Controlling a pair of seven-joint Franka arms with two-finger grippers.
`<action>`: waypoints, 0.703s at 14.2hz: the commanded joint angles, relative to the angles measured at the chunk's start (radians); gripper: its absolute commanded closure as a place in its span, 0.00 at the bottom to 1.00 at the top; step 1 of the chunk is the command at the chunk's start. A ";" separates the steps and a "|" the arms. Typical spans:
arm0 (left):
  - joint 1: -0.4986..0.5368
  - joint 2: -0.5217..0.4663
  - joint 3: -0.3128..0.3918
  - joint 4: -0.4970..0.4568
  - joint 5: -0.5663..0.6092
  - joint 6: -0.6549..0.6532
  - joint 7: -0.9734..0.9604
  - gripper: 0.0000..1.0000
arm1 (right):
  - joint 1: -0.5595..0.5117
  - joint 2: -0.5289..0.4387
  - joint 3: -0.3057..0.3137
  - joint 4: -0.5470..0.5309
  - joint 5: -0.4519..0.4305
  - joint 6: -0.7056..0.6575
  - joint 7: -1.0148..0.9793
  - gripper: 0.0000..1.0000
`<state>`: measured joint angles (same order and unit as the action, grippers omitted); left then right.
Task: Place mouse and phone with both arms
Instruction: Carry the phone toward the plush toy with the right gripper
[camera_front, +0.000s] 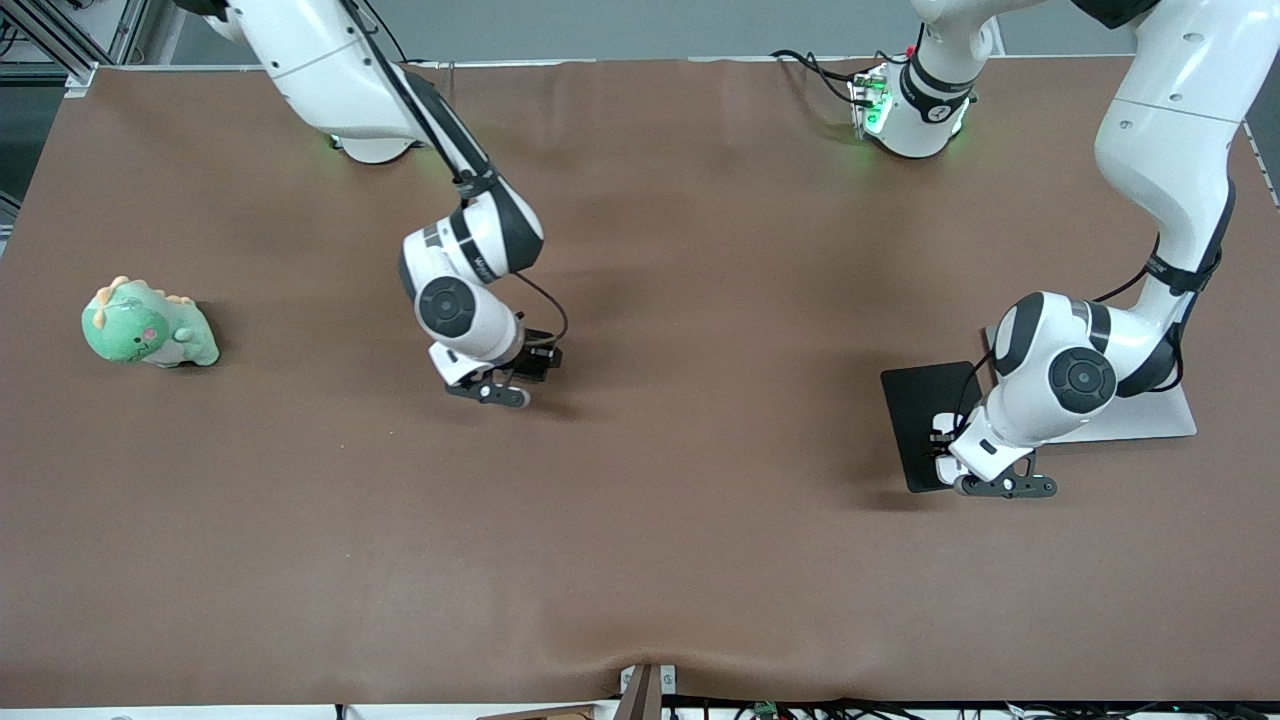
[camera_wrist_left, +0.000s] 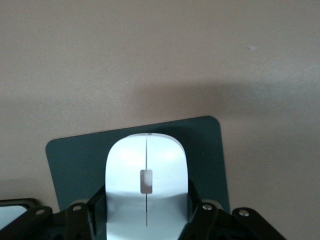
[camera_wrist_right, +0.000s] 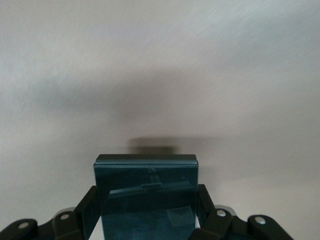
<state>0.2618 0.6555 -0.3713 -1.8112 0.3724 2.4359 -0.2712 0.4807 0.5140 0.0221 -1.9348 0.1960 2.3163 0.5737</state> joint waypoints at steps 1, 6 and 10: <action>0.020 0.007 -0.011 -0.003 0.035 0.011 0.012 1.00 | -0.098 -0.066 0.012 -0.018 0.005 -0.064 -0.055 1.00; 0.024 0.042 -0.012 0.003 0.048 0.083 0.015 1.00 | -0.161 -0.115 -0.002 -0.067 -0.001 -0.091 -0.132 1.00; 0.022 0.052 -0.012 0.004 0.048 0.095 0.013 0.69 | -0.255 -0.176 -0.008 -0.139 -0.015 -0.117 -0.257 1.00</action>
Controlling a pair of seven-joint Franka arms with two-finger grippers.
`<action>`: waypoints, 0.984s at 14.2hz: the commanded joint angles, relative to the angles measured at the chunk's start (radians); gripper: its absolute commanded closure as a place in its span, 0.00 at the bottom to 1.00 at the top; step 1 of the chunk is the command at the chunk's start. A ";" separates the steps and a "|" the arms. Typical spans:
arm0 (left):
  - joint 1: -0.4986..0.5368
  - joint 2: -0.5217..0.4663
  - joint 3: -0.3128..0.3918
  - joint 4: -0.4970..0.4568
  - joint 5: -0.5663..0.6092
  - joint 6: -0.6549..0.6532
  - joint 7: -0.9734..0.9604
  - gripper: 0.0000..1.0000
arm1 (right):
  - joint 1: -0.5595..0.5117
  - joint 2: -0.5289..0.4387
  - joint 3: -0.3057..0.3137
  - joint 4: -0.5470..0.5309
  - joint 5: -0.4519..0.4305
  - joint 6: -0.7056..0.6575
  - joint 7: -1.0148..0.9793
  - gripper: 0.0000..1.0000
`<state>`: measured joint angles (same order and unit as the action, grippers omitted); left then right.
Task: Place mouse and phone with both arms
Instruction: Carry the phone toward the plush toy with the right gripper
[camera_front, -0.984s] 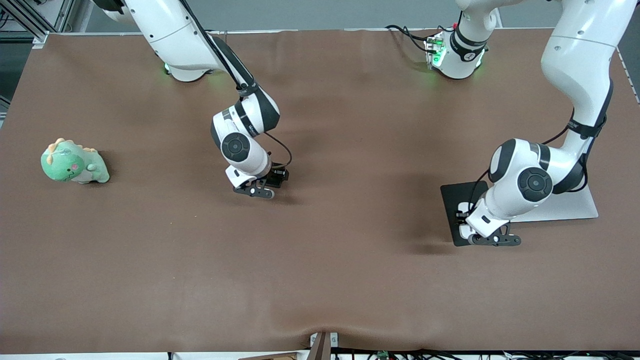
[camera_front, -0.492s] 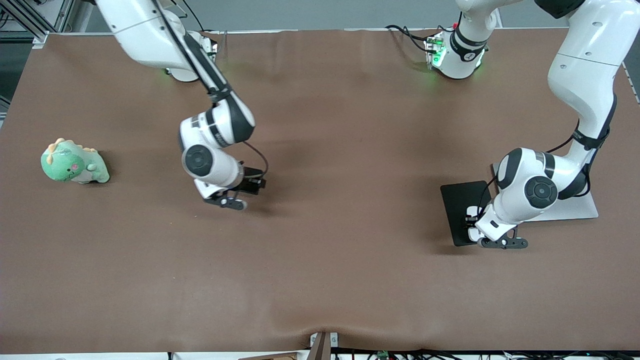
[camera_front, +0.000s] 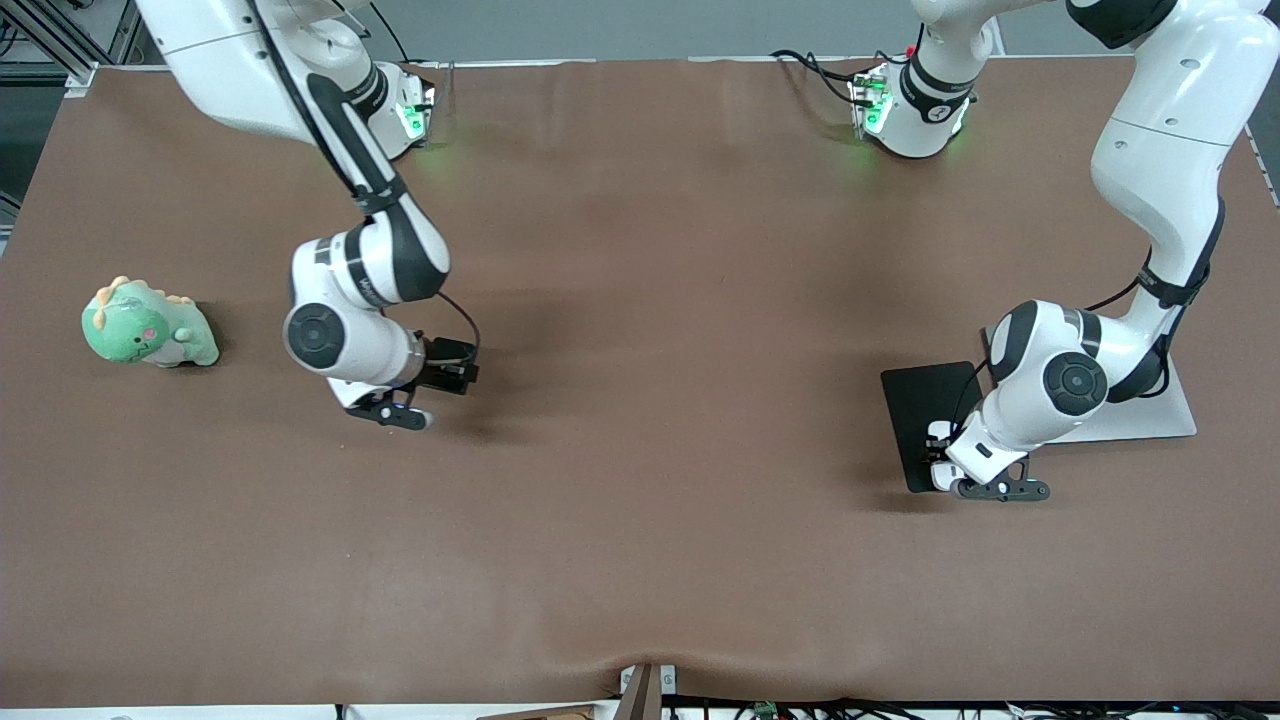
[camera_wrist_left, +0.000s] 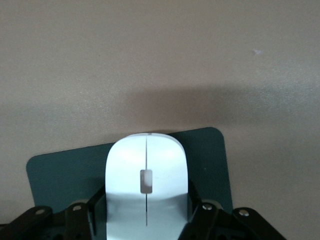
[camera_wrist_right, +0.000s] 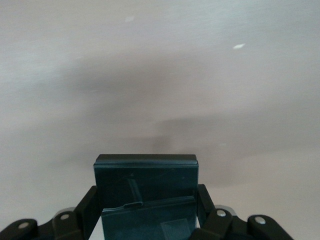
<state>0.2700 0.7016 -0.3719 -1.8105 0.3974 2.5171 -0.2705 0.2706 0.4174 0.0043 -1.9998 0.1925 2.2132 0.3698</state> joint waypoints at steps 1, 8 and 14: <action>0.014 0.006 -0.012 0.002 0.023 0.014 0.011 0.01 | -0.072 -0.095 0.002 -0.094 -0.036 -0.014 -0.093 1.00; 0.006 -0.082 -0.025 -0.006 0.023 -0.033 0.002 0.00 | -0.254 -0.135 -0.001 -0.191 -0.065 -0.015 -0.327 1.00; 0.012 -0.257 -0.120 0.010 0.006 -0.256 -0.007 0.00 | -0.382 -0.140 -0.003 -0.232 -0.147 -0.001 -0.445 1.00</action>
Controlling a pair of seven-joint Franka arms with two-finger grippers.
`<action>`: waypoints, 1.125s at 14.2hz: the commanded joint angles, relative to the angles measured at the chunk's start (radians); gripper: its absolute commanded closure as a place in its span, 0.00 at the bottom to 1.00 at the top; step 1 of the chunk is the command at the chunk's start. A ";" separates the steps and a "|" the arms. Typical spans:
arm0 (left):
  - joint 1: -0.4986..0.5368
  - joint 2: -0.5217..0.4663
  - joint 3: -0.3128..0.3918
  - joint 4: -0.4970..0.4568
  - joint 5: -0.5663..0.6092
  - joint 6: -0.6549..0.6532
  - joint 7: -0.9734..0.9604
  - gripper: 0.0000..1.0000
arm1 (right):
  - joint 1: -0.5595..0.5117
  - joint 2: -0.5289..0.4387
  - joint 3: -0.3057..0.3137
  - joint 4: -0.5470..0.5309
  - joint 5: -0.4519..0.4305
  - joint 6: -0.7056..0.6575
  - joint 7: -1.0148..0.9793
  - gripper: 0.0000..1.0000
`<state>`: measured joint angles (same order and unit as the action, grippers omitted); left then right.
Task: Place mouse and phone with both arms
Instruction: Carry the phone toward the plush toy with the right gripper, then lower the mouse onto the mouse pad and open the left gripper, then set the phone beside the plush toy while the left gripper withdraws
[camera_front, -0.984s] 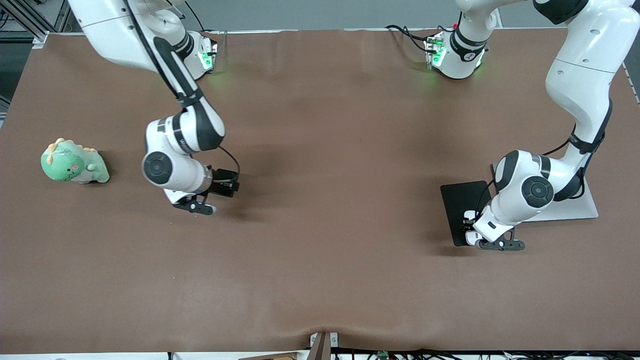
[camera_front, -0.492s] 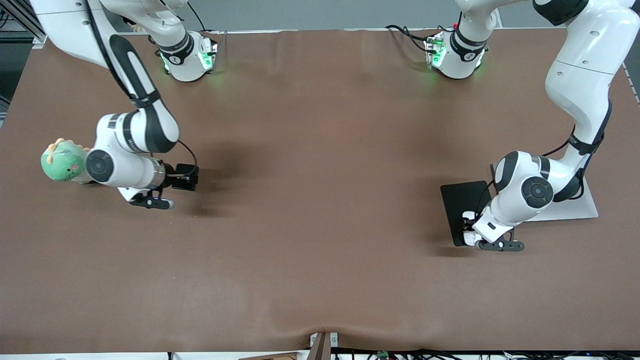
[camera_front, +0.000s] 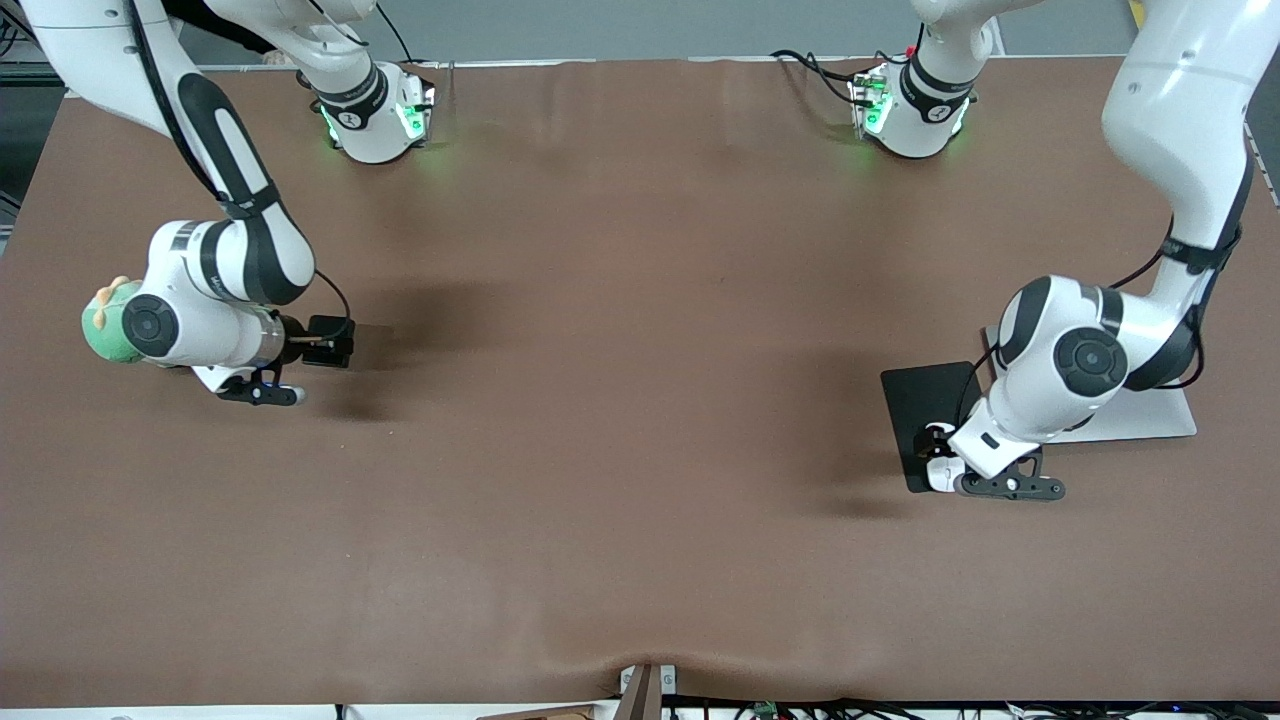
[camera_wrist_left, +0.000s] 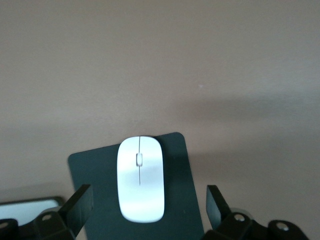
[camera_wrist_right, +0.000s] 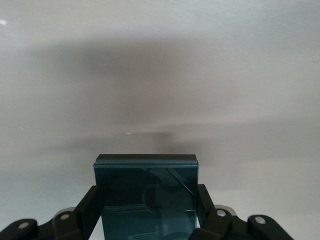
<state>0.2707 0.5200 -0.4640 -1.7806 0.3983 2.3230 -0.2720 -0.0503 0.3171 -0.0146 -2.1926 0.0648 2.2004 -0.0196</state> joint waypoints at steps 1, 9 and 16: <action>0.012 -0.098 -0.033 -0.017 0.002 -0.089 -0.006 0.00 | -0.068 -0.039 0.016 -0.056 -0.020 0.045 -0.066 1.00; -0.177 -0.300 0.178 0.021 -0.220 -0.289 0.036 0.00 | -0.138 -0.030 0.016 -0.162 -0.022 0.199 -0.145 1.00; -0.351 -0.506 0.439 0.029 -0.372 -0.490 0.194 0.00 | -0.149 -0.010 0.016 -0.211 -0.022 0.295 -0.148 0.92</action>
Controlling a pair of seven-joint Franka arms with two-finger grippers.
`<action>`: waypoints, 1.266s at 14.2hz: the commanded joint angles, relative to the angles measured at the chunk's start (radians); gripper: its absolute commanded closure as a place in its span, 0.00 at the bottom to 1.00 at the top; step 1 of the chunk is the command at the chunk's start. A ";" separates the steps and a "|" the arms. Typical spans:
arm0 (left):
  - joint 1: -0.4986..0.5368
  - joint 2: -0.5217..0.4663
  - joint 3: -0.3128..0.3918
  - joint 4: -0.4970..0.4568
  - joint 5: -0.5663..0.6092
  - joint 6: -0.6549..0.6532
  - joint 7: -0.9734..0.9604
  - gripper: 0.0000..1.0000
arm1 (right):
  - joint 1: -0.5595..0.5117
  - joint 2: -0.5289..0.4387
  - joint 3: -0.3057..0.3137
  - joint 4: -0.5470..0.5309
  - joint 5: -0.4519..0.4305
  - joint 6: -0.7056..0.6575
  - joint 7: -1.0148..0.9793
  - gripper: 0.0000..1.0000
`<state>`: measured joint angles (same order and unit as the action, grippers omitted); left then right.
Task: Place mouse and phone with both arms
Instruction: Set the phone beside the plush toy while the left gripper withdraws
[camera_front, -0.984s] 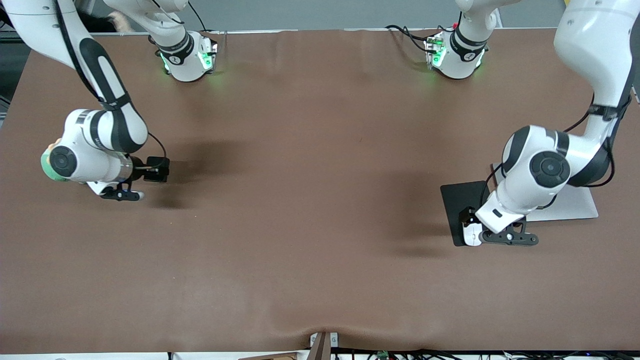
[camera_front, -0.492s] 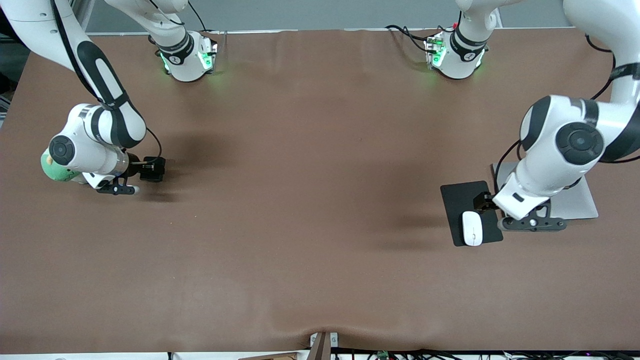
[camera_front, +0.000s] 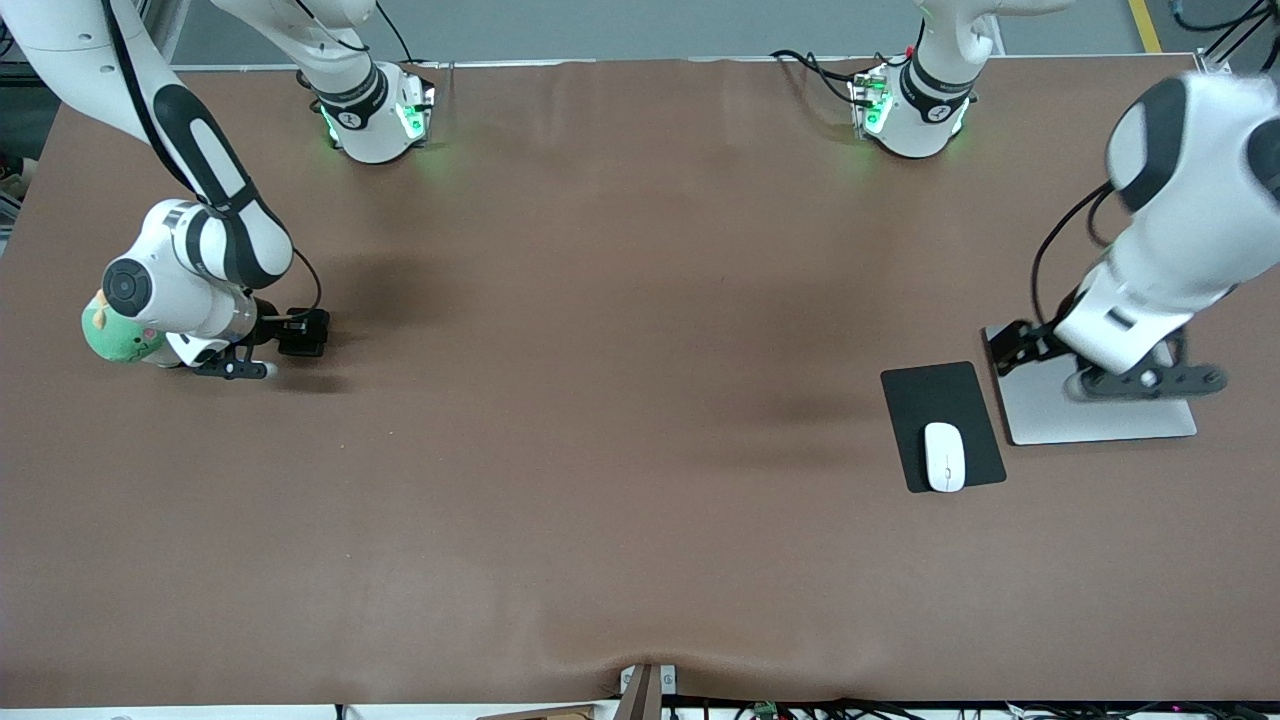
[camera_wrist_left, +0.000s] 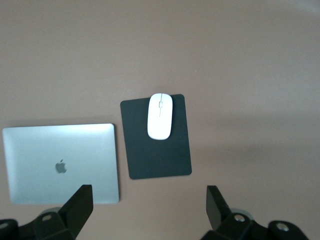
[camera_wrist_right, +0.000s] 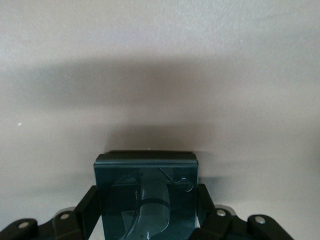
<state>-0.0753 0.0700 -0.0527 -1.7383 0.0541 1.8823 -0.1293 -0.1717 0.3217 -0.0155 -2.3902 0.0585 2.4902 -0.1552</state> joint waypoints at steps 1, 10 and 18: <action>0.005 -0.071 0.028 -0.012 -0.030 -0.070 0.072 0.00 | -0.032 -0.013 0.017 -0.007 -0.016 -0.004 -0.012 0.58; 0.040 -0.185 0.116 0.085 -0.065 -0.357 0.241 0.00 | 0.017 -0.010 0.026 0.370 -0.011 -0.477 0.000 0.00; 0.002 -0.185 0.096 0.103 -0.051 -0.368 0.218 0.00 | 0.028 -0.010 0.026 0.621 0.000 -0.712 -0.014 0.00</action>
<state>-0.0595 -0.1124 0.0391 -1.6579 0.0084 1.5369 0.0988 -0.1523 0.3102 0.0101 -1.8346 0.0585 1.8320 -0.1599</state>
